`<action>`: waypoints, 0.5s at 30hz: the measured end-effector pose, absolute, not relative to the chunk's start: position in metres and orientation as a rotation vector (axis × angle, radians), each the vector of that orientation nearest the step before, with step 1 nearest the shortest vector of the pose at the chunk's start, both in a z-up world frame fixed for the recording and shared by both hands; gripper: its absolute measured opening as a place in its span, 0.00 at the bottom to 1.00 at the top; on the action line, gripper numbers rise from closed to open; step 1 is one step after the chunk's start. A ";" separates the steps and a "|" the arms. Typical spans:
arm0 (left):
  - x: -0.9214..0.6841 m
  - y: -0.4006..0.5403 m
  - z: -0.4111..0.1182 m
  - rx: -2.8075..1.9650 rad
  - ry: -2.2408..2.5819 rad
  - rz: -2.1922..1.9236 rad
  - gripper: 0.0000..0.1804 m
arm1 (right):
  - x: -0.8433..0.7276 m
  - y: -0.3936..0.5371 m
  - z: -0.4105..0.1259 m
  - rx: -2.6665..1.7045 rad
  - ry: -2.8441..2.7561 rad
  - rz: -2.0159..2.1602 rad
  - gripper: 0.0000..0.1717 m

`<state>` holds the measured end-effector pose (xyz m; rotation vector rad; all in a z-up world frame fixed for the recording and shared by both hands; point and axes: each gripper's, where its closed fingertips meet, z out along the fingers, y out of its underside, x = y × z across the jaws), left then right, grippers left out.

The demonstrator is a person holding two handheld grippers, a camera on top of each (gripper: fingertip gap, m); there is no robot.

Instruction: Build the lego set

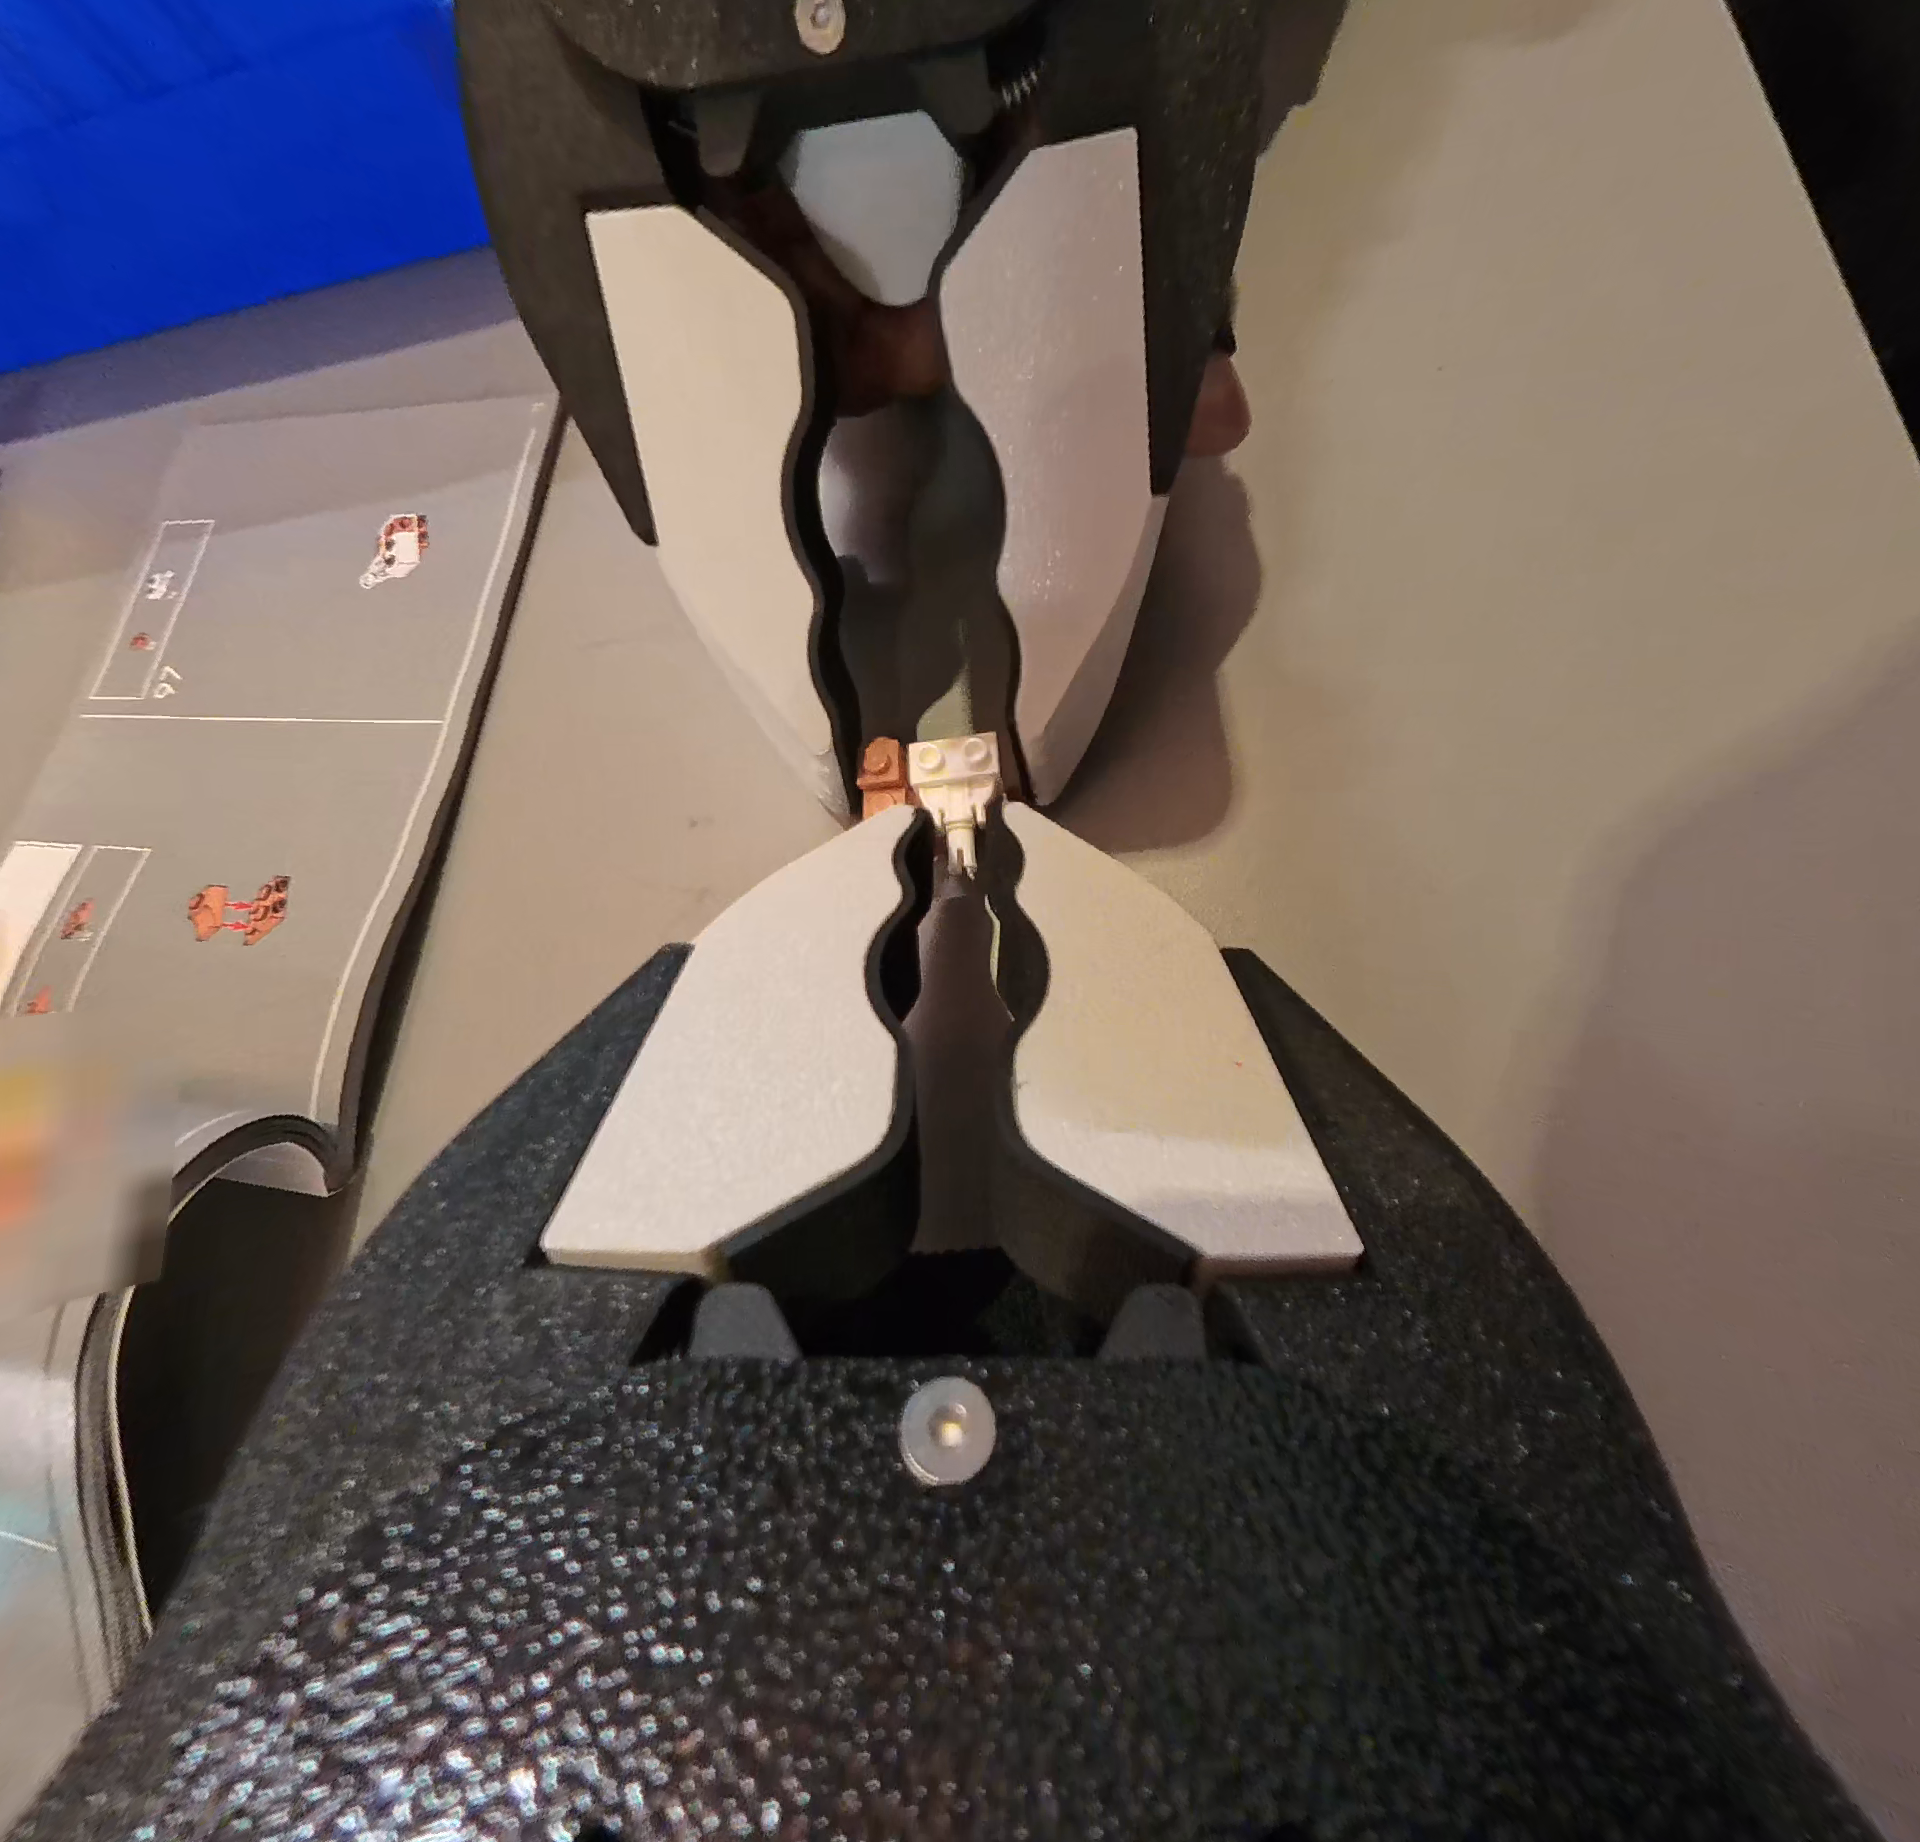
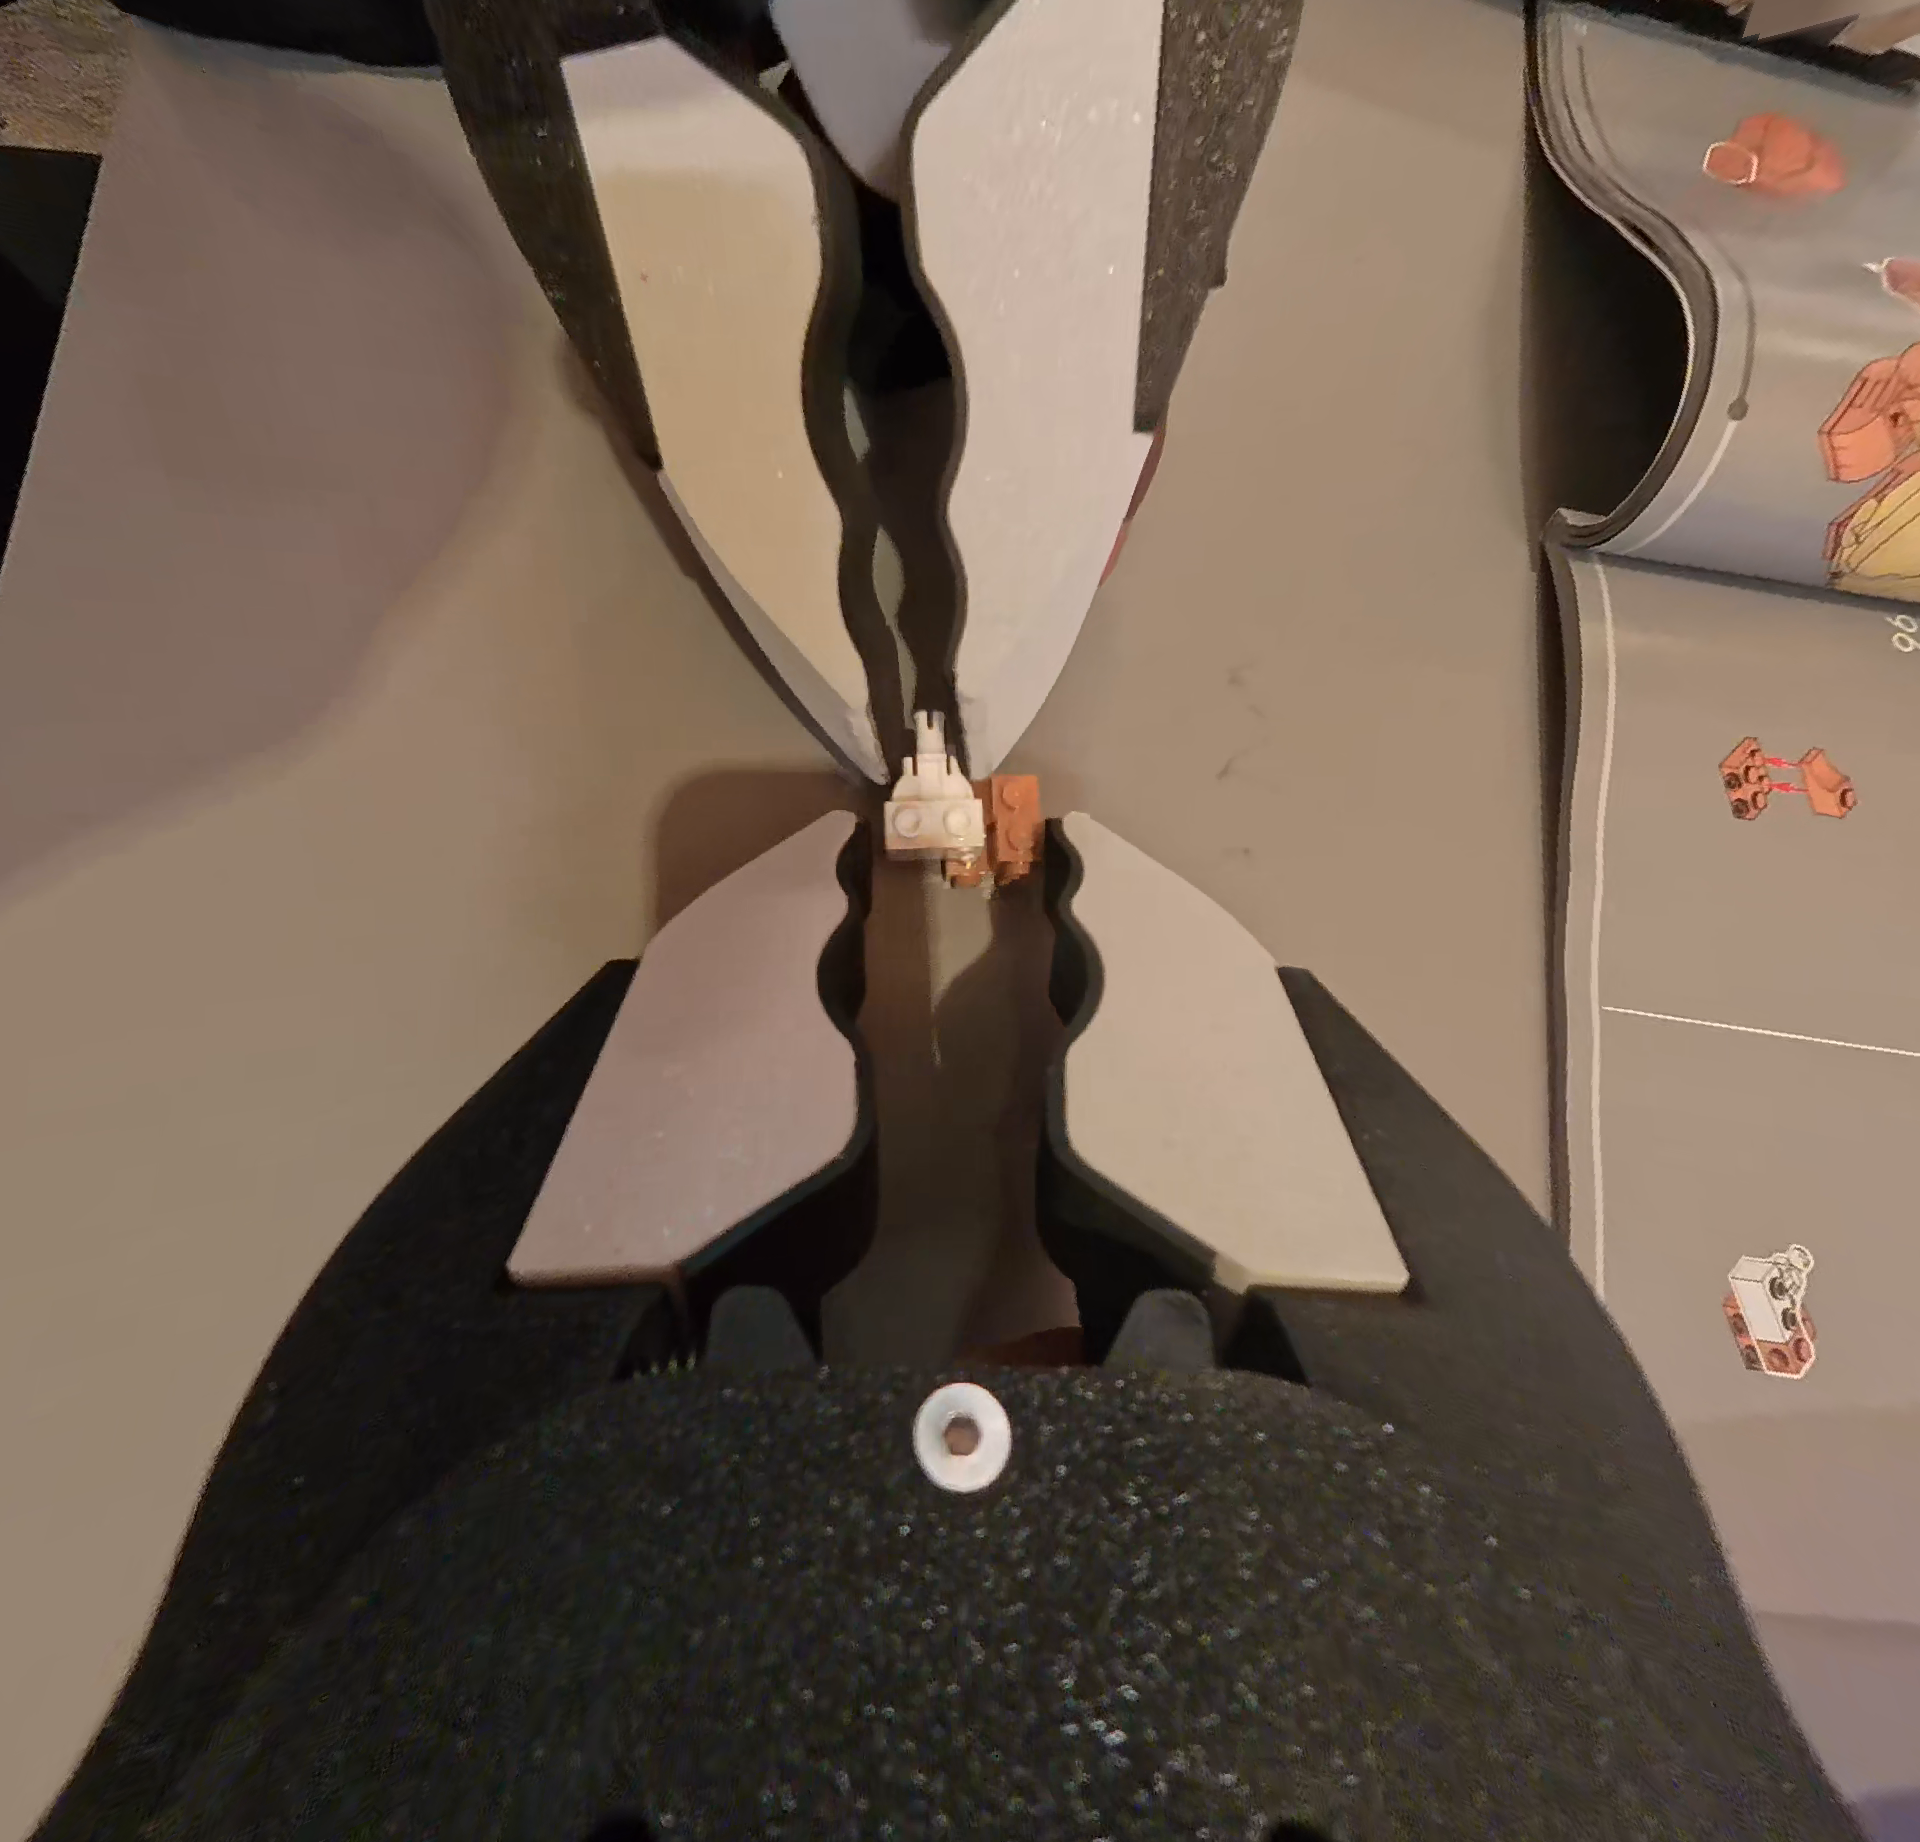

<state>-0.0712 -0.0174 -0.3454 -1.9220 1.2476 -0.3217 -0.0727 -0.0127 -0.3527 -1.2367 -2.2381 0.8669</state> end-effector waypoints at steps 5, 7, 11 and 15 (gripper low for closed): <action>-0.070 -0.017 -0.345 -1.916 1.246 -0.314 0.05 | -0.073 -0.013 -0.352 -1.230 -2.228 0.863 0.16; -0.069 -0.016 -0.346 -1.924 1.249 -0.308 0.05 | -0.073 -0.013 -0.352 -1.231 -2.227 0.863 0.16; -0.069 -0.017 -0.346 -1.929 1.254 -0.305 0.05 | -0.073 -0.013 -0.352 -1.230 -2.229 0.866 0.15; -0.070 -0.017 -0.347 -1.932 1.254 -0.302 0.05 | -0.073 -0.013 -0.352 -1.234 -2.227 0.866 0.15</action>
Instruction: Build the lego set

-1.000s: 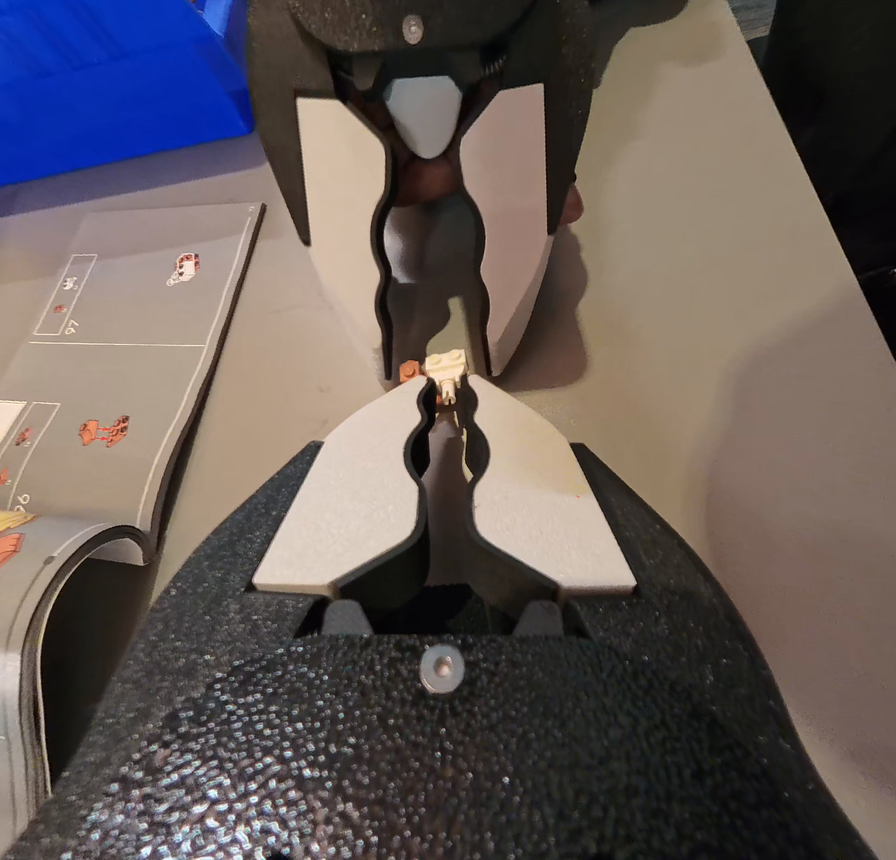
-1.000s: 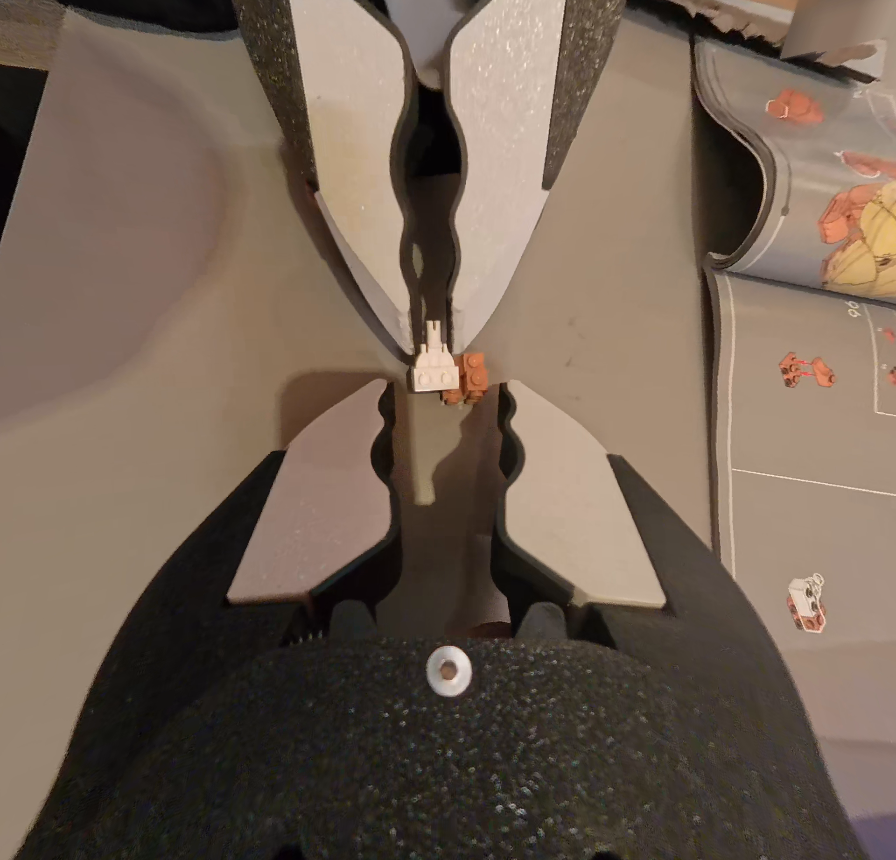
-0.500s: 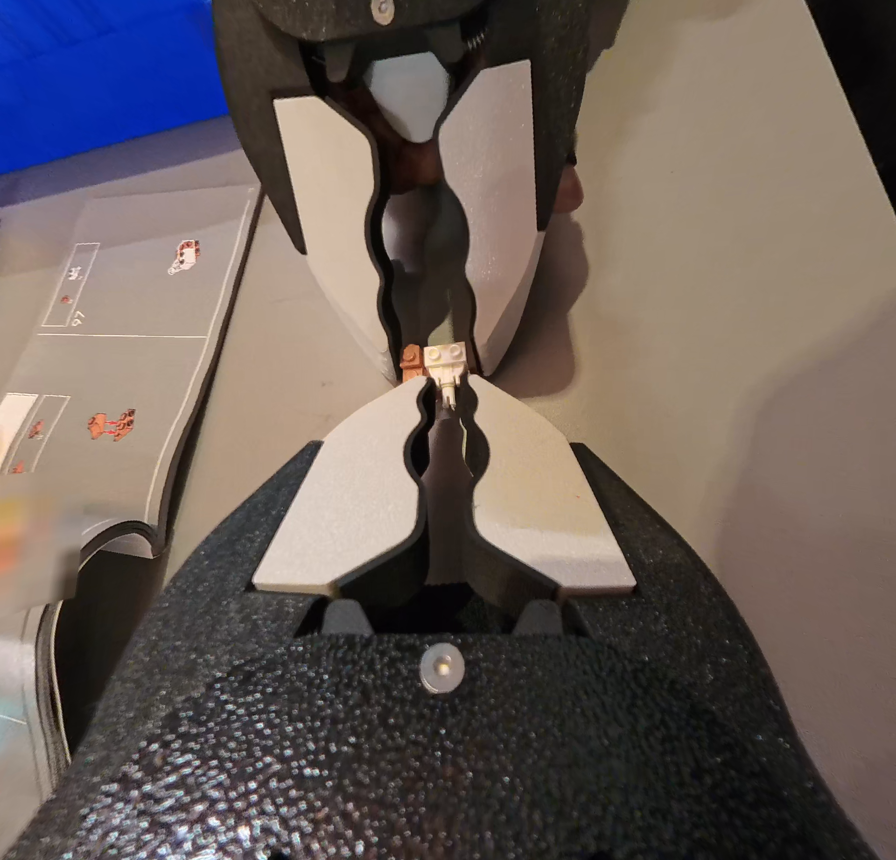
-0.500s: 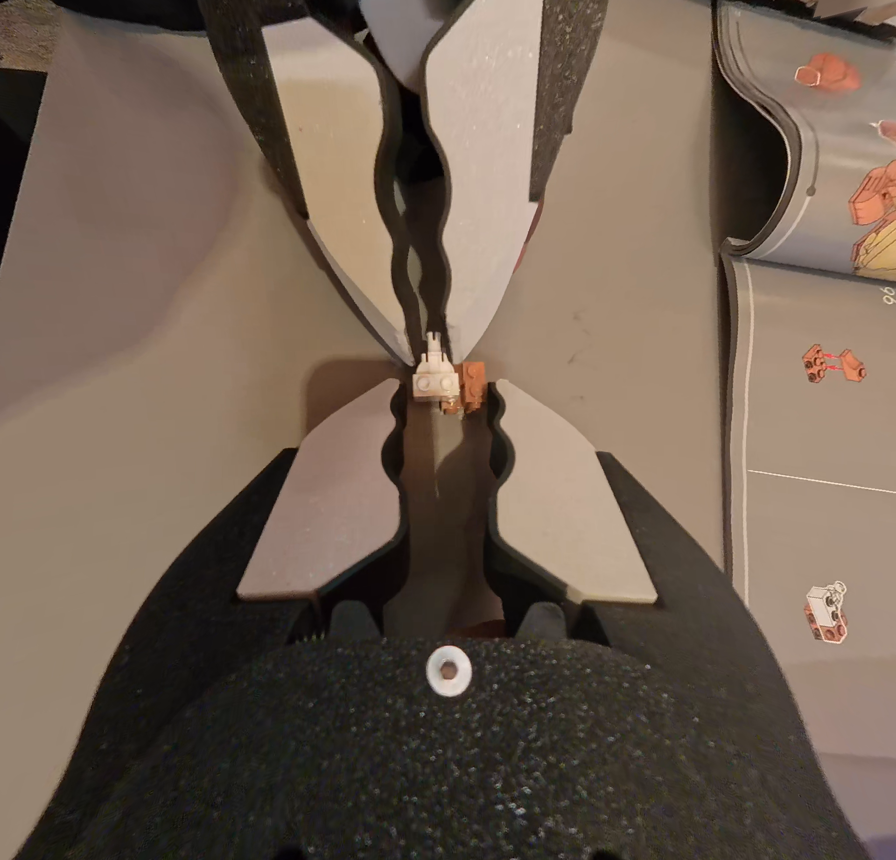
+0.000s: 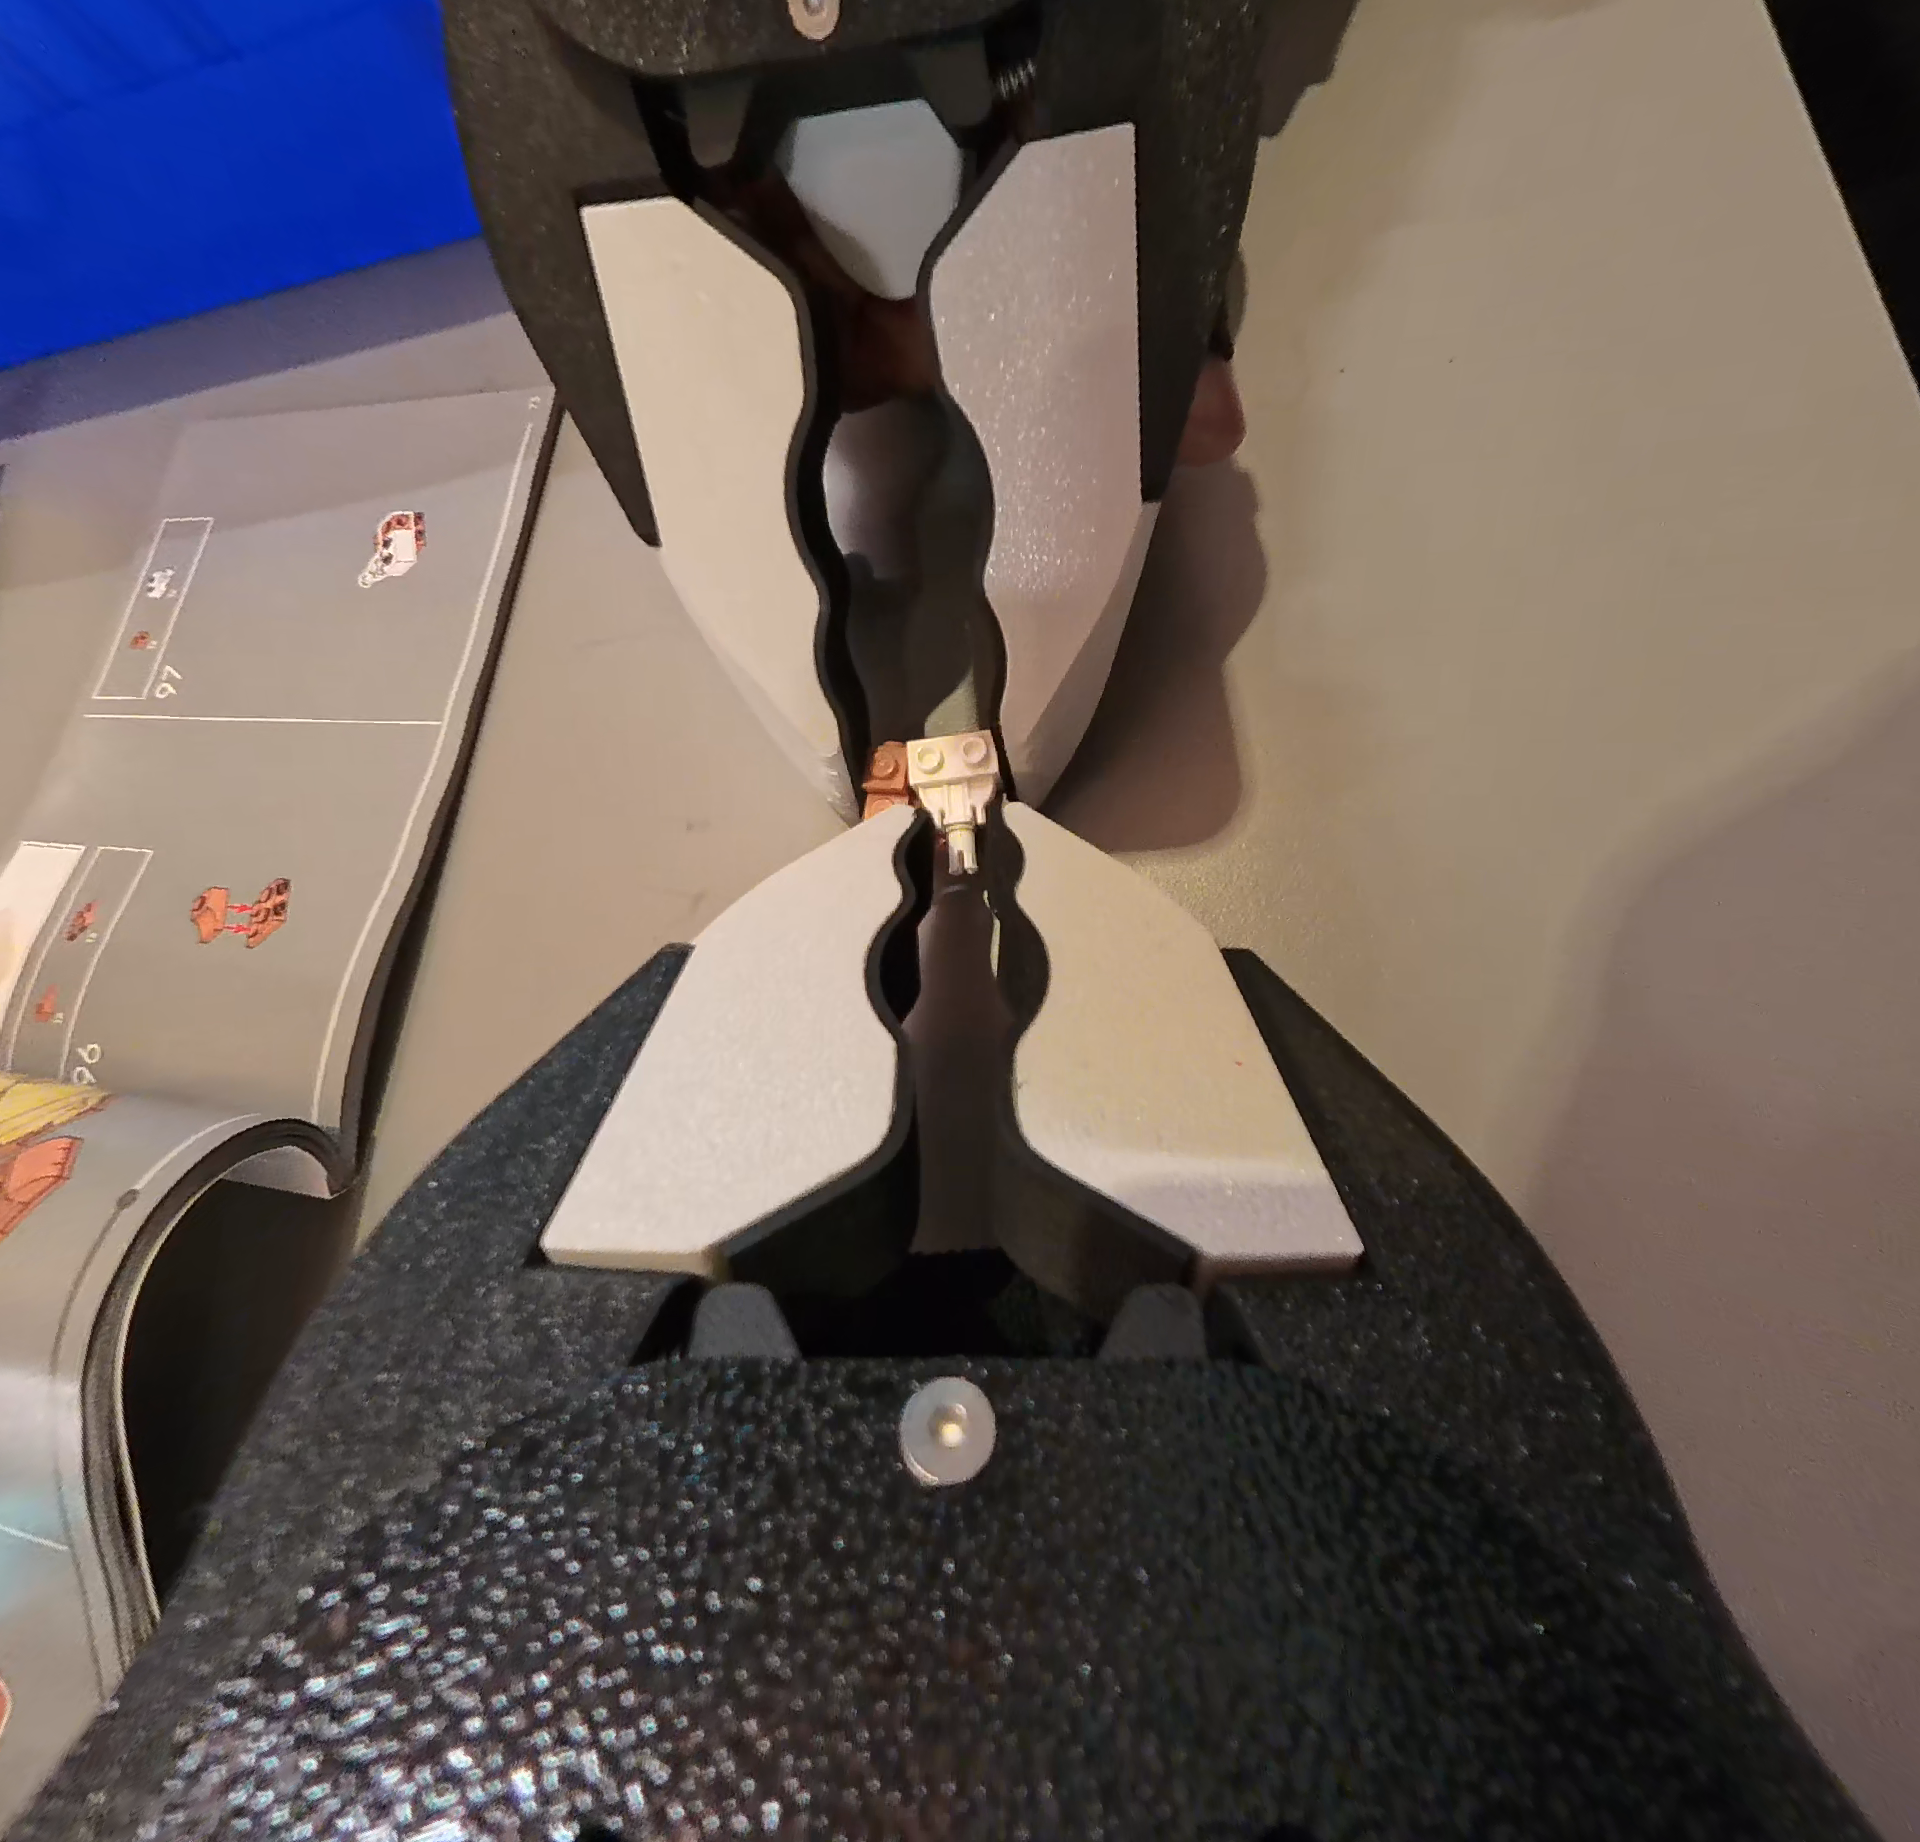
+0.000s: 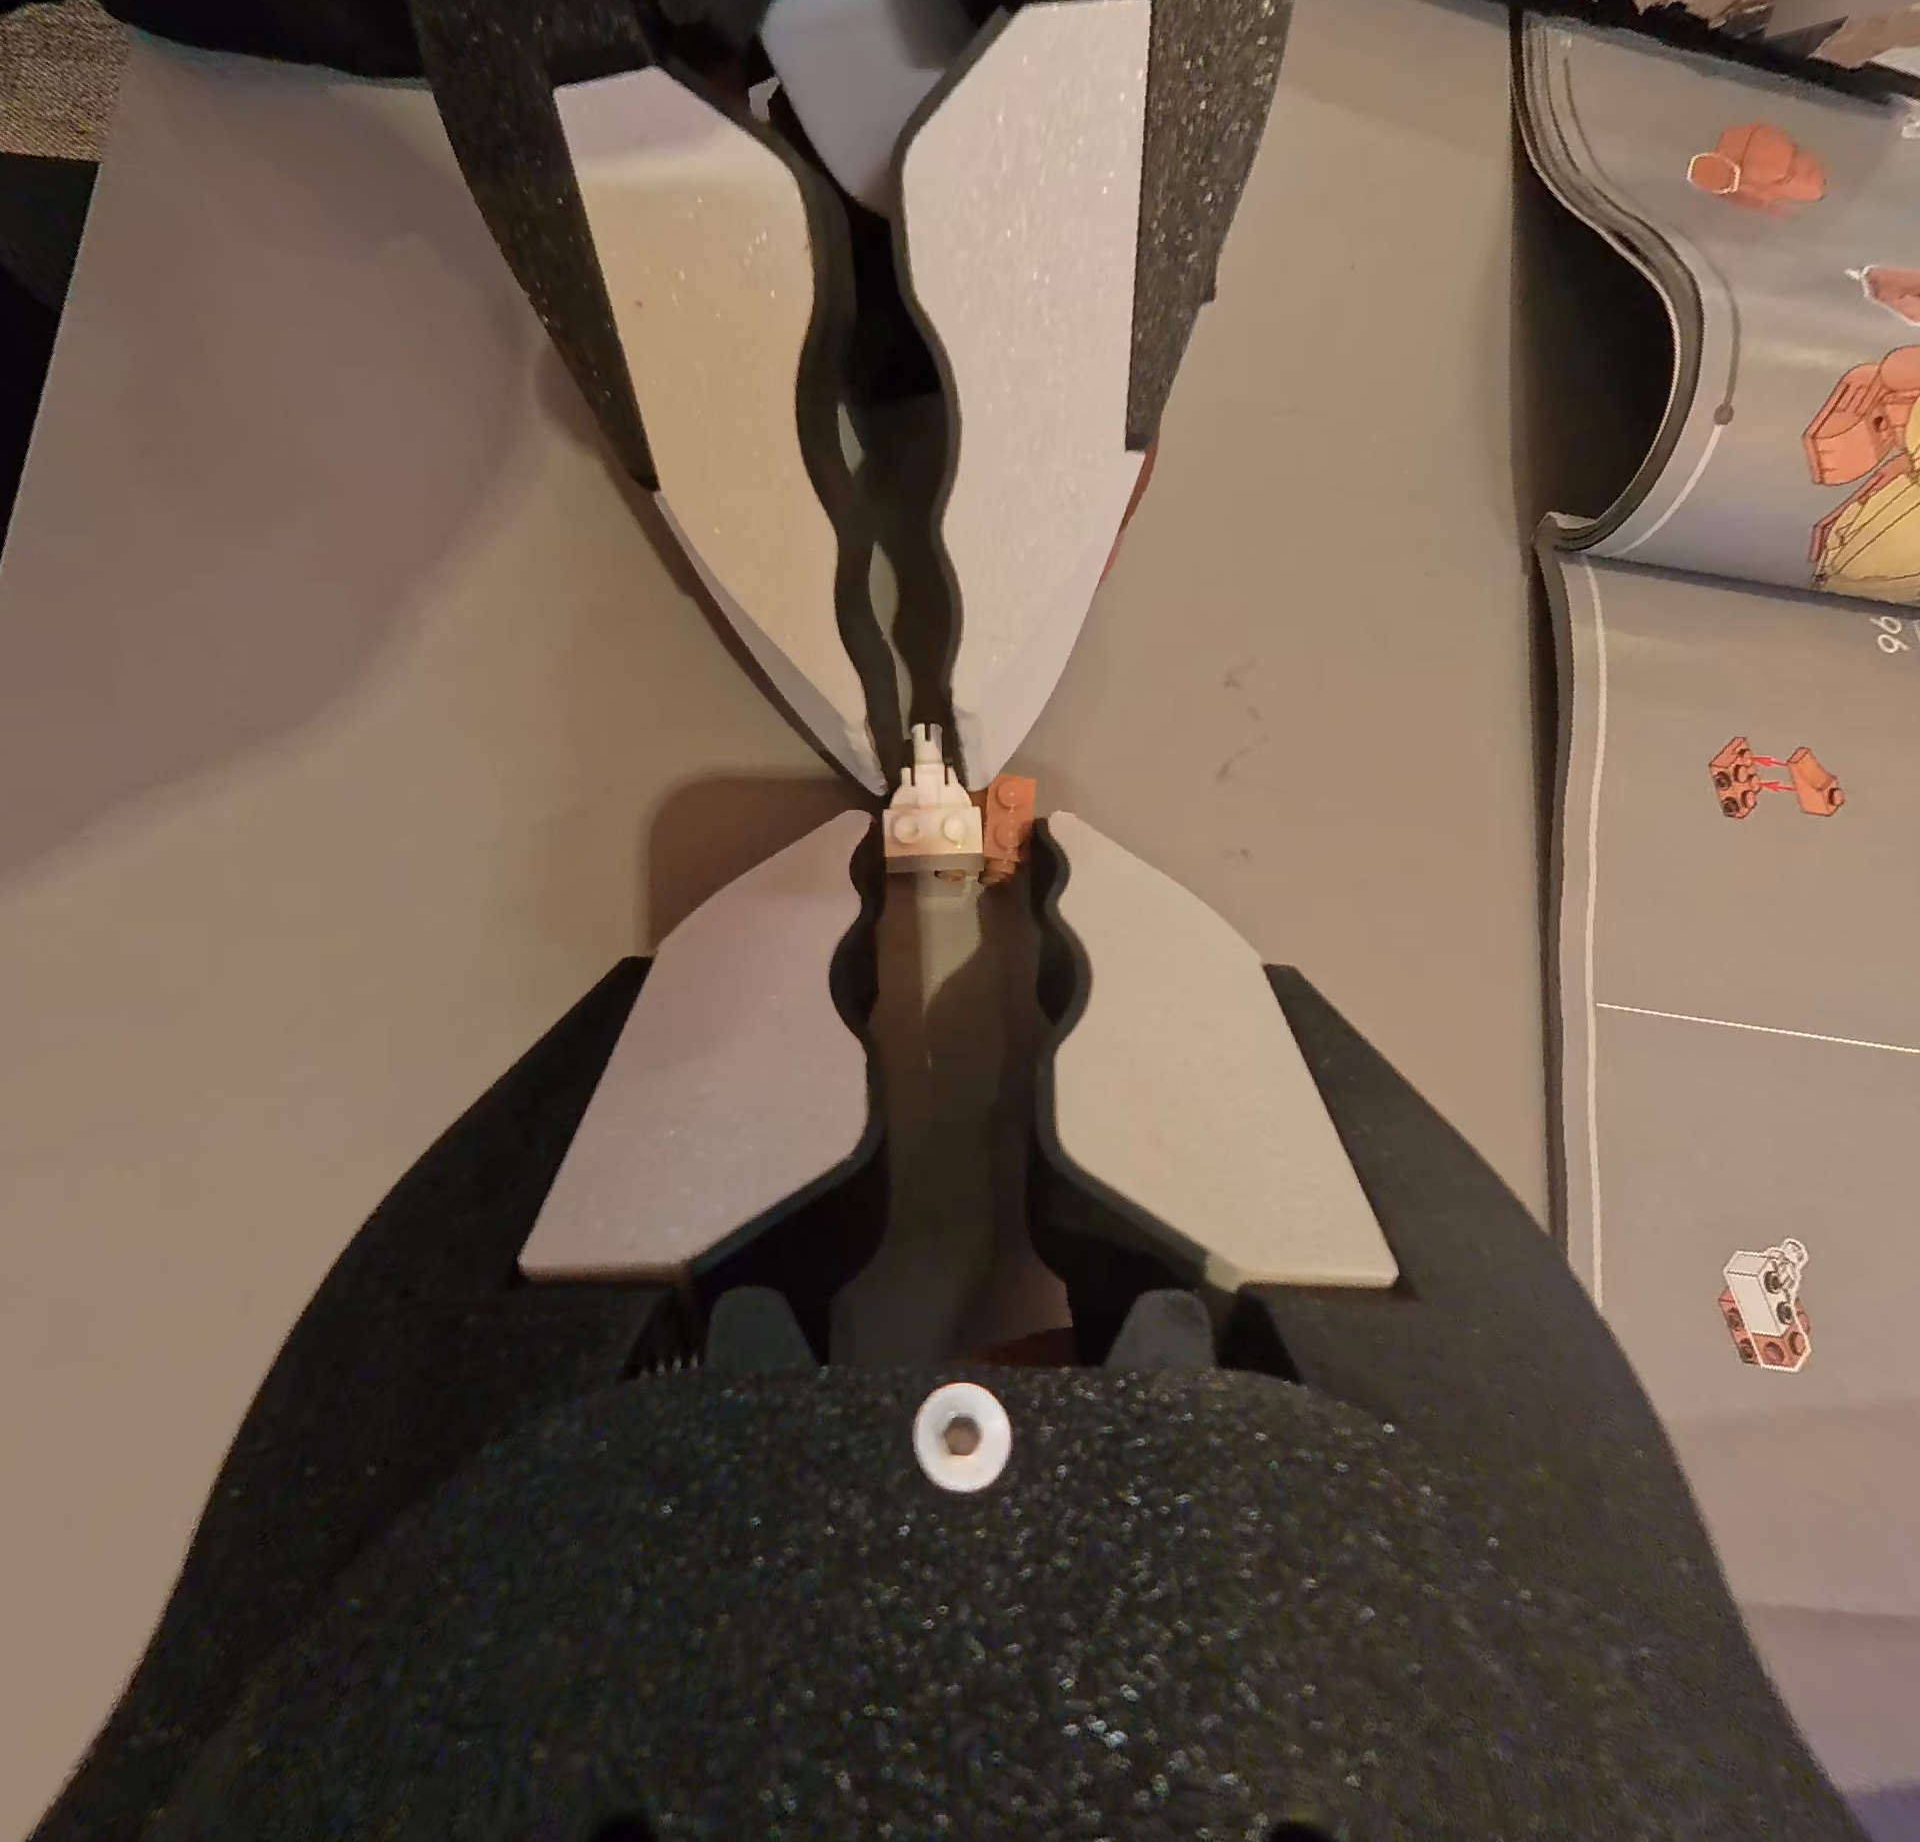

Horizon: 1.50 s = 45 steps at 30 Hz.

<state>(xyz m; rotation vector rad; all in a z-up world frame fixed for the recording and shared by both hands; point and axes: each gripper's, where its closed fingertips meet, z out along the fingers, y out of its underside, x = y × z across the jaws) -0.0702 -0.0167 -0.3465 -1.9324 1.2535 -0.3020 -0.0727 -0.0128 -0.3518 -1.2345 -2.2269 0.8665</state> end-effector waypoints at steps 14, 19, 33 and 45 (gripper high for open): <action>-0.079 -0.011 -0.347 -1.940 1.234 -0.271 0.17 | -0.073 -0.012 -0.352 -1.254 -2.223 0.872 0.15; -0.072 -0.007 -0.347 -1.926 1.263 -0.305 0.15 | -0.073 -0.012 -0.352 -1.259 -2.225 0.875 0.15; -0.069 -0.010 -0.350 -1.962 1.290 -0.391 0.11 | -0.071 -0.013 -0.353 -1.267 -2.245 0.892 0.15; -0.069 -0.010 -0.350 -1.963 1.289 -0.397 0.08 | -0.069 -0.013 -0.353 -1.262 -2.248 0.893 0.17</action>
